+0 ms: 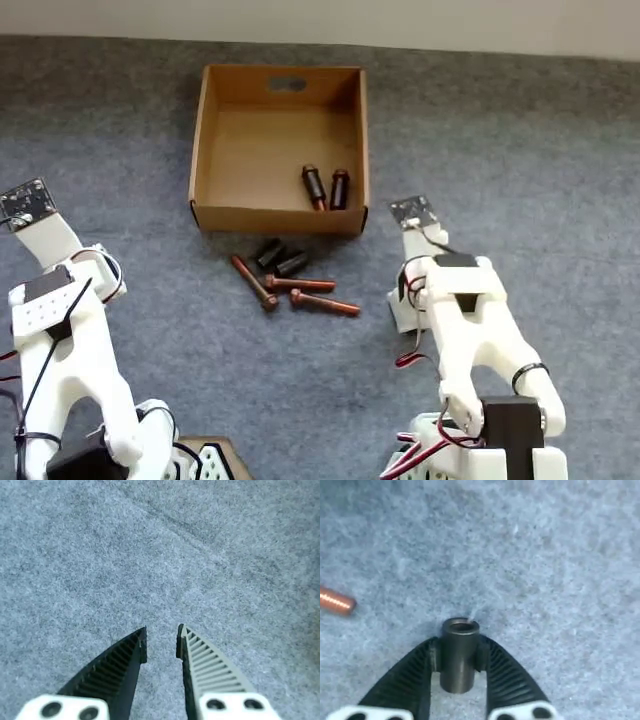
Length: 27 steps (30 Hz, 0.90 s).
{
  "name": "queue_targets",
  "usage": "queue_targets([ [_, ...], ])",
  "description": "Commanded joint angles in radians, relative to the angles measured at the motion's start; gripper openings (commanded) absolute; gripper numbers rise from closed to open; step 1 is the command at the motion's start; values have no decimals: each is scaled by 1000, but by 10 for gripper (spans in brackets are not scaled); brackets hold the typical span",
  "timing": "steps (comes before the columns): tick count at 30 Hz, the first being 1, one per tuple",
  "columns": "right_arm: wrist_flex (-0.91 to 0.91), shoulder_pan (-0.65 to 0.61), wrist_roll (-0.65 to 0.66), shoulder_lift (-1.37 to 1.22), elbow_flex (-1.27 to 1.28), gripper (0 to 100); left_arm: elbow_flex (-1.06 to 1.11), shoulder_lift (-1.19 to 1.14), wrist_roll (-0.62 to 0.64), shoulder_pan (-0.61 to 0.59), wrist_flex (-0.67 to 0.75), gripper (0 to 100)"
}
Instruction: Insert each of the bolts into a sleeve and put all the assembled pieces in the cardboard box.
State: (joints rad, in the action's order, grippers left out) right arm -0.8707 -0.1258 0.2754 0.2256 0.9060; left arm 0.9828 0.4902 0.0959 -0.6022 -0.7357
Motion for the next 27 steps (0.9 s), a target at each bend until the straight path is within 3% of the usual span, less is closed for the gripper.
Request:
queue_targets([
  [1,5,-10,8,68,25,6,-21,5,2,15,8,122],
  [9,-4,-13,9,251,174,6,-21,5,2,16,8,122],
  [14,-4,-13,11,257,202,15,-21,4,2,18,8,122],
  [19,-4,-13,12,257,202,130,-21,2,2,18,8,122],
  [27,4,-15,15,257,194,118,-21,2,2,18,8,122],
])
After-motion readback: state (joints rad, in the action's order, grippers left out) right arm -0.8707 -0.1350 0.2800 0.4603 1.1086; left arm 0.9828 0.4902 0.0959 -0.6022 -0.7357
